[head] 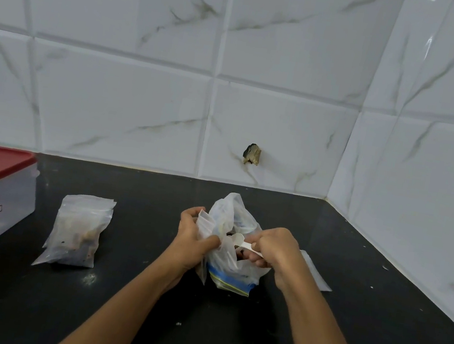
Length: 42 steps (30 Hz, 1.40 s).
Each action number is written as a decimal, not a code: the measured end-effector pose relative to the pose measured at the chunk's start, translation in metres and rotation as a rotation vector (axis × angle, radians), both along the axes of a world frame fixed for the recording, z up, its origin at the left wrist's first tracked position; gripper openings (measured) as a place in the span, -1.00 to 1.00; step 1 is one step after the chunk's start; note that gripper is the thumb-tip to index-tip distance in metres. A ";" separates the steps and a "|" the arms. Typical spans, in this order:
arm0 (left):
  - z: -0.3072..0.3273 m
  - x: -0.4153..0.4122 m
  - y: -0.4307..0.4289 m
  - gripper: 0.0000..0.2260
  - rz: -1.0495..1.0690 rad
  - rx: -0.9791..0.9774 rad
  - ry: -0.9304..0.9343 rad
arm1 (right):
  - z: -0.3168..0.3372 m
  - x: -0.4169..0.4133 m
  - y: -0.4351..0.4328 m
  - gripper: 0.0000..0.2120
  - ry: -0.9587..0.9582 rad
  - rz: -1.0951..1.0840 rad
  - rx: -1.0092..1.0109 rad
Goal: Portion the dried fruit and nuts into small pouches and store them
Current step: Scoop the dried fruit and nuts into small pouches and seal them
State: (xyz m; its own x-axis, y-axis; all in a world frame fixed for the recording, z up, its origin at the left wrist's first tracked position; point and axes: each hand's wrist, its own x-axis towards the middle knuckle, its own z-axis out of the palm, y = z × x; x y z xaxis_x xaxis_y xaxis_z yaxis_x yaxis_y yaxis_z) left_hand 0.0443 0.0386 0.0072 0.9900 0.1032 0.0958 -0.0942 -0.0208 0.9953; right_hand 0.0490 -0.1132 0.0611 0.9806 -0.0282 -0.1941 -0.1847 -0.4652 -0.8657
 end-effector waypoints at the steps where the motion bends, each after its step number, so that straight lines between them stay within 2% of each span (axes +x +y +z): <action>1: 0.001 0.001 0.000 -0.47 0.031 0.055 -0.011 | 0.001 0.000 -0.001 -0.75 0.042 -0.011 0.072; 4: 0.008 0.001 0.001 -0.44 0.111 0.220 -0.049 | 0.002 0.000 -0.005 -0.73 0.082 -0.023 0.206; 9: 0.017 -0.002 0.010 -0.31 0.204 0.383 -0.089 | 0.004 0.002 -0.012 -0.70 0.104 -0.032 0.374; 15: 0.022 -0.006 0.013 -0.29 0.185 0.455 -0.125 | 0.006 0.000 -0.014 -0.72 0.048 -0.036 0.382; 18: 0.024 -0.008 0.013 -0.28 0.168 0.465 -0.137 | 0.010 -0.002 -0.014 -0.73 -0.040 -0.009 0.368; 23: 0.024 -0.008 0.012 -0.38 0.119 0.460 -0.154 | 0.018 -0.013 -0.008 -0.76 -0.283 0.103 0.341; 27: 0.022 -0.008 0.013 -0.46 0.115 0.406 -0.195 | 0.016 -0.018 0.005 -0.75 -0.458 0.233 0.170; 32: 0.022 -0.008 0.013 -0.60 0.122 0.364 -0.250 | 0.007 -0.023 0.019 -0.70 -0.800 0.344 -0.207; 36: 0.020 -0.008 0.014 -0.53 0.133 0.301 -0.264 | 0.004 -0.022 0.020 -0.59 -0.989 0.442 -0.443; 40: 0.019 -0.006 0.015 -0.53 0.134 0.277 -0.288 | 0.001 -0.015 0.021 -0.61 -1.177 0.450 -0.638; 42: 0.019 -0.006 0.016 -0.53 0.122 0.276 -0.284 | 0.002 -0.015 0.021 -0.63 -1.234 0.449 -0.664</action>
State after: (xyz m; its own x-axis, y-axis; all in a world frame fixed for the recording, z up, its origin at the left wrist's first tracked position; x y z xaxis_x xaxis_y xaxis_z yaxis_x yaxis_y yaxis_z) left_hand 0.0385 0.0542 0.0258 0.9023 0.1509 0.4038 -0.3444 -0.3109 0.8858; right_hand 0.0339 -0.0920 0.0626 0.4620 0.5692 0.6801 0.7604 -0.6490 0.0267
